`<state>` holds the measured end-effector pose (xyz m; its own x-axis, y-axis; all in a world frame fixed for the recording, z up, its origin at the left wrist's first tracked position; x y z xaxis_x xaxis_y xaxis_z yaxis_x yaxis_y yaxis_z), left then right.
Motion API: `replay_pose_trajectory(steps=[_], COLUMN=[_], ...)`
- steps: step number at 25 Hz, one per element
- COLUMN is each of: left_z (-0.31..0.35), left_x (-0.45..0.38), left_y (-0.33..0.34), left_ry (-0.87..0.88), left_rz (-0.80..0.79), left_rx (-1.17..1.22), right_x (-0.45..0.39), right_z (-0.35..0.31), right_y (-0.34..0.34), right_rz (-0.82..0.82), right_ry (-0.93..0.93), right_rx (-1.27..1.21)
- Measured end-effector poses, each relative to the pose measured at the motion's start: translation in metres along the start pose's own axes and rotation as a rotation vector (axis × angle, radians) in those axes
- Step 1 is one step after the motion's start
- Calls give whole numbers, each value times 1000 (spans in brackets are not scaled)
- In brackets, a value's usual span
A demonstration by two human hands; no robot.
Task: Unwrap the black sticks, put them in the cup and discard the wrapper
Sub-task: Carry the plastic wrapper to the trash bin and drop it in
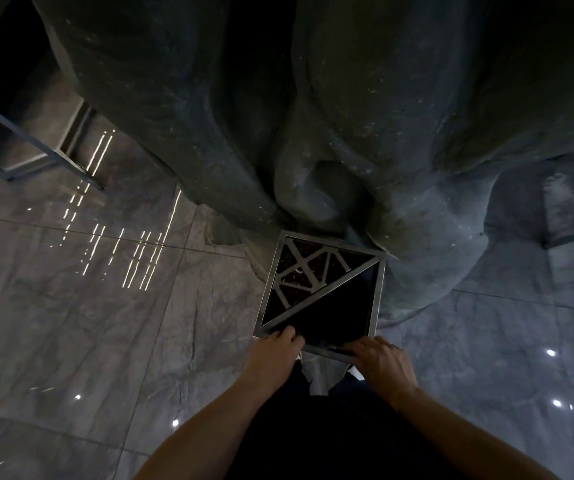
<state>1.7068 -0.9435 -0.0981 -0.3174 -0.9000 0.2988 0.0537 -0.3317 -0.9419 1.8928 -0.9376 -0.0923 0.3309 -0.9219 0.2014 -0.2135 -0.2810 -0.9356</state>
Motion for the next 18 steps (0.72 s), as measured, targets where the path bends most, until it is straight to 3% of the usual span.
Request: replay_pose_trajectory(steps=[5,18], left_z=[-14,-41], left_x=[-6,-3], left_y=[8,20], left_ry=[-44,-32], left_rz=[-70,-91], left_rx=[40,223], right_x=[1,14], right_z=[-4,-18], right_y=[18,22], right_rz=[-156,-177], right_ry=[83,214], right_rx=[-69,-102])
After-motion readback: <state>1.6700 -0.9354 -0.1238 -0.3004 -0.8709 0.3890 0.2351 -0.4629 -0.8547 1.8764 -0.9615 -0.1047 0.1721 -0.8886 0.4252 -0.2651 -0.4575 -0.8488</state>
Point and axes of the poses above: each hand's wrist, its own x-axis away from the middle knuckle, its own y-axis out of the palm, z = x × y, the point moved 7 cm from there along -x, towards the middle knuckle, and after that the axes turned 13 degrees about z, right-handed, at the moved point
